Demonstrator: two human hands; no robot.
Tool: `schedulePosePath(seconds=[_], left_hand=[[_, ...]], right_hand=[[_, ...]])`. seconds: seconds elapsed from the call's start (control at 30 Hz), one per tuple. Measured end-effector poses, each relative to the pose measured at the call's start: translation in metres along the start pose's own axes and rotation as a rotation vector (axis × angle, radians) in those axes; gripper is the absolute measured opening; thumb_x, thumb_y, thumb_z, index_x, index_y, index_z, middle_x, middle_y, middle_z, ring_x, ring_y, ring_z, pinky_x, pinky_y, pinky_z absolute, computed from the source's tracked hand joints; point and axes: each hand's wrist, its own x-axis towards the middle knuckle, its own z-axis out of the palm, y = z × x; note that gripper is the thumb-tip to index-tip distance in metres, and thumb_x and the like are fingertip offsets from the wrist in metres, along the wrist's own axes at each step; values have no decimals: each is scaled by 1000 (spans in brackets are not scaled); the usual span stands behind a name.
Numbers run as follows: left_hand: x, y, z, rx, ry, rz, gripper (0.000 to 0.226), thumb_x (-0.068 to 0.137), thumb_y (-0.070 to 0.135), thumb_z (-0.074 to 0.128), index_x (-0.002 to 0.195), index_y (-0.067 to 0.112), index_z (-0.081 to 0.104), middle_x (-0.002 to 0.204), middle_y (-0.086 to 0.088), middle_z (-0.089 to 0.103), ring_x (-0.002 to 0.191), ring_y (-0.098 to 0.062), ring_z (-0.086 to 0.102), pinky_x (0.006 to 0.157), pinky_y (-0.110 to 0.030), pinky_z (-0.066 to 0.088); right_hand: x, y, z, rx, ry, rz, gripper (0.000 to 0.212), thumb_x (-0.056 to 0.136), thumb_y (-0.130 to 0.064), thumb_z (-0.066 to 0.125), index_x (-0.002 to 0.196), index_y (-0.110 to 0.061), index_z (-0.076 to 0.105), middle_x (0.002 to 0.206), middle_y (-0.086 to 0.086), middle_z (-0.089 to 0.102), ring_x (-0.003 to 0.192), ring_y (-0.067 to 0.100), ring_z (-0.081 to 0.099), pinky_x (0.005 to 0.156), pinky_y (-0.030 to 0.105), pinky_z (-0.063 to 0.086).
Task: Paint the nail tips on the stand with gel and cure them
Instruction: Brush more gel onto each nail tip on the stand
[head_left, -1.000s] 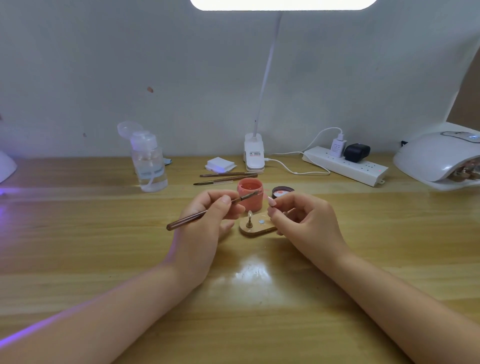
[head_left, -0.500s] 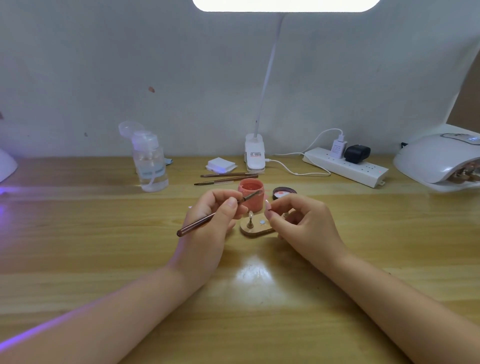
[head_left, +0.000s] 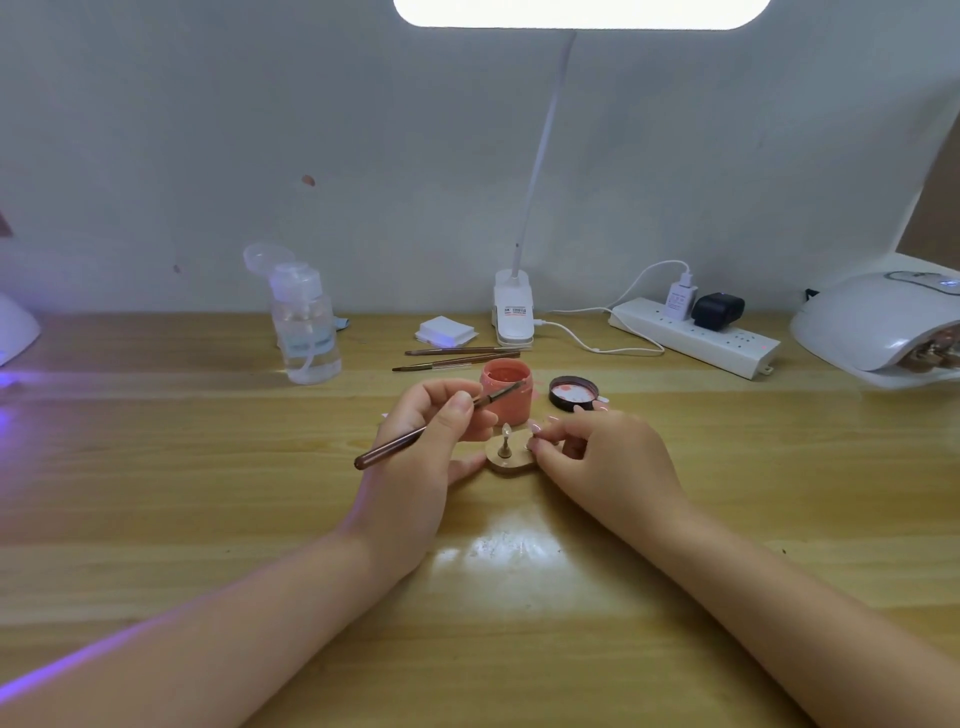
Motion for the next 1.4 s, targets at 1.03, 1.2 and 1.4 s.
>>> schedulePosePath(seconds=[1.03, 1.2, 1.4], left_hand=[[0, 3, 3, 82, 20, 202, 10, 96, 10, 55, 94, 12, 64, 79, 6, 73, 82, -10, 69, 82, -30, 55], [14, 17, -5, 243, 25, 284, 9, 86, 18, 58, 87, 19, 67, 77, 9, 71, 80, -10, 69, 76, -25, 57], [50, 42, -11, 593, 40, 247, 6, 82, 23, 66, 78, 27, 68, 69, 12, 71, 69, -7, 66, 70, -30, 54]], right_hand=[[-12, -12, 0, -122, 103, -185, 9, 86, -34, 66, 81, -30, 73, 70, -10, 70, 71, 18, 66, 58, 30, 47], [-14, -13, -1, -105, 117, -198, 9, 83, -29, 67, 81, -24, 74, 74, -7, 72, 73, 20, 67, 59, 35, 51], [-9, -10, -1, -25, 87, -164, 8, 81, -25, 67, 82, -19, 71, 78, -7, 72, 68, 16, 62, 67, 34, 50]])
